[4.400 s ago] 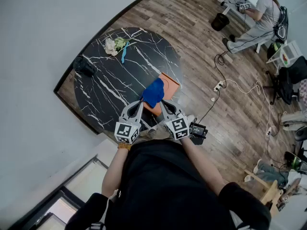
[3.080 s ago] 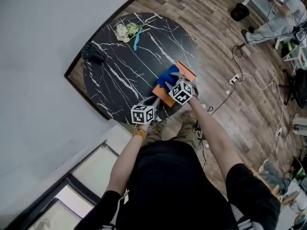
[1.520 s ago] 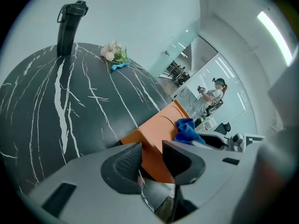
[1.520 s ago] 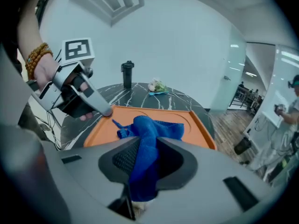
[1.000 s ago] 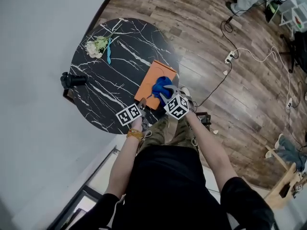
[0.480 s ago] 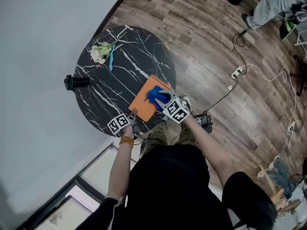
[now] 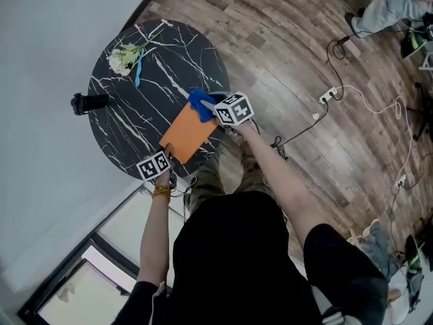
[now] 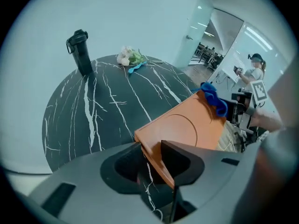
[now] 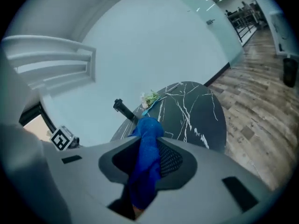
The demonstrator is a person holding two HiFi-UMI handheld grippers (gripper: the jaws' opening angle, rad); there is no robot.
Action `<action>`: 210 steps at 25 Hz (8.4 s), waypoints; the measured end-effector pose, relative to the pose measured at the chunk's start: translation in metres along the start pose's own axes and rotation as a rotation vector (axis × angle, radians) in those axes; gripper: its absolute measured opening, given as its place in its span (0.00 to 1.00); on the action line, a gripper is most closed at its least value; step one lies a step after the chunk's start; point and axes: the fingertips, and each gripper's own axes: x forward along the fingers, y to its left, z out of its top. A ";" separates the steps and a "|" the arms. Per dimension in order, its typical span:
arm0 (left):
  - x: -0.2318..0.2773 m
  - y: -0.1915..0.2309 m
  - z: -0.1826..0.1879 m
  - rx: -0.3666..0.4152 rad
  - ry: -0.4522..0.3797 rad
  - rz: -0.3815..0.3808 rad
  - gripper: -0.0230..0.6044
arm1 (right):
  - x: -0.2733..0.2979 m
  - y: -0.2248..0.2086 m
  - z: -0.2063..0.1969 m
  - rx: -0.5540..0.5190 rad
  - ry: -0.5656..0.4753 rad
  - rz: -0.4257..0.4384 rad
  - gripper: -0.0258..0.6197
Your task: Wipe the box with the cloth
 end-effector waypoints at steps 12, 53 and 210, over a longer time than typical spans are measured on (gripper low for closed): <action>0.001 -0.003 -0.005 -0.020 0.003 -0.006 0.23 | -0.013 -0.001 -0.014 -0.079 0.153 -0.005 0.17; 0.007 -0.001 0.000 -0.091 -0.064 -0.153 0.23 | 0.073 0.066 -0.018 -0.971 0.668 0.100 0.17; 0.017 -0.005 0.034 0.385 -0.099 -0.448 0.25 | 0.006 0.083 -0.119 -0.675 0.423 -0.559 0.16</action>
